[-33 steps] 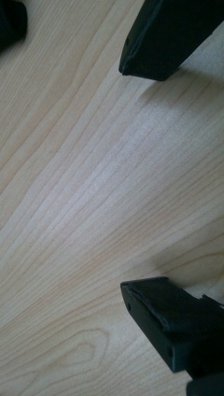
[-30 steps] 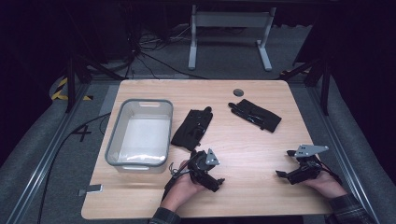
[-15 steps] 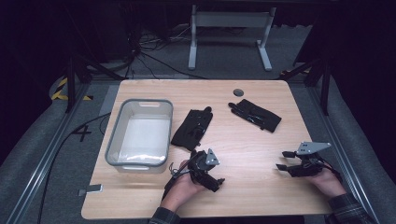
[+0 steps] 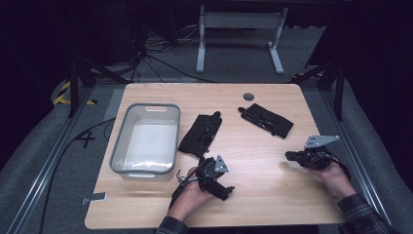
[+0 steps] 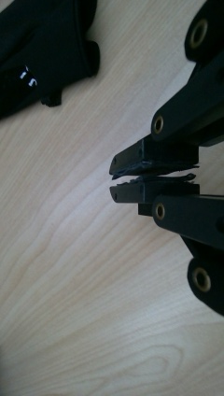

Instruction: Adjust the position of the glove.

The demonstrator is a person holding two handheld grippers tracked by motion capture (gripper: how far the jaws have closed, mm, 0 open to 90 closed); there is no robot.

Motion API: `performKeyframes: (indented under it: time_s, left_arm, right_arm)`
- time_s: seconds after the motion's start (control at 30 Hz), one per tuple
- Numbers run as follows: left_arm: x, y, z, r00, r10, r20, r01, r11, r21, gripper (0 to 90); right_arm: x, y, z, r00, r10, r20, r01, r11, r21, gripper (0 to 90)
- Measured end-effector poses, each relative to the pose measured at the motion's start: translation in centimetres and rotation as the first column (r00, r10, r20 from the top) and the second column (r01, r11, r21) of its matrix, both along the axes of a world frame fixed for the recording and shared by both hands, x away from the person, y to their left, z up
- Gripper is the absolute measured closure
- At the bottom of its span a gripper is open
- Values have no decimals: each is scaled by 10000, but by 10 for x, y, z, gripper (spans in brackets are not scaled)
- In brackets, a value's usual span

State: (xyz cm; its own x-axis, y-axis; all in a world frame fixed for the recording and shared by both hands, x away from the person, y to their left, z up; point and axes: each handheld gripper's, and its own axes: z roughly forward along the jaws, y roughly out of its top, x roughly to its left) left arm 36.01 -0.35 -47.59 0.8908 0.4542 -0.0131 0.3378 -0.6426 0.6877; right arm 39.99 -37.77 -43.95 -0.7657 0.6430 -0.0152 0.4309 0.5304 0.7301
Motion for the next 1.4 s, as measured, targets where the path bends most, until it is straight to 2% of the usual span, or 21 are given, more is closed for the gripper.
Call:
performKeyframes:
  time_s: [0.1, 0.5, 0.57, 0.73, 0.83, 0.97, 1.1, 1.23, 1.3, 1.4]
  left_arm:
    - [0, 0, 0, 10000, -3, -1, 3, 10000, 0, 0]
    - [0, 0, 0, 10000, -4, 0, 4, 10000, 2, 0]
    - [0, 0, 0, 10000, -2, -1, 2, 10000, -1, 0]
    - [0, 0, 0, 10000, -11, -4, 11, 10000, -7, 0]
    - [0, 0, 0, 10000, -12, -2, 12, 10000, -4, 0]
    - [0, 0, 0, 10000, -8, 0, 8, 10000, 1, 0]
    - [0, 0, 0, 10000, -8, 0, 8, 10000, 2, 0]
    - [0, 0, 0, 10000, -7, -2, 7, 10000, 2, 0]
    - [0, 0, 0, 10000, -8, 0, 8, 10000, 1, 0]
    - [0, 0, 0, 10000, -13, -4, 13, 10000, 0, 0]
  right_arm:
    - [11, -1, 3, 9999, -135, 59, 134, 9999, 55, 898]
    - [44, -2, 9, 9990, -387, 220, 387, 9993, 1, 900]
    - [52, -3, 9, 9977, -563, 388, 564, 9984, -2, 900]
    - [63, -6, 9, 9951, -872, 467, 874, 9962, -24, 900]
    - [74, -7, 8, 9927, -1014, 652, 1009, 9948, 104, 900]
    - [82, -6, 6, 9905, -1148, 752, 1154, 9933, -32, 900]
    - [90, -3, 1, 9910, -1171, 648, 1180, 9930, -106, 900]
    - [95, 2, -10, 9920, -1195, 409, 1219, 9904, -649, 900]
    - [96, 2, -13, 9921, -1196, 377, 1221, 9898, -737, 900]
    - [96, 1, -14, 9913, -1267, 350, 1284, 9903, -533, 900]
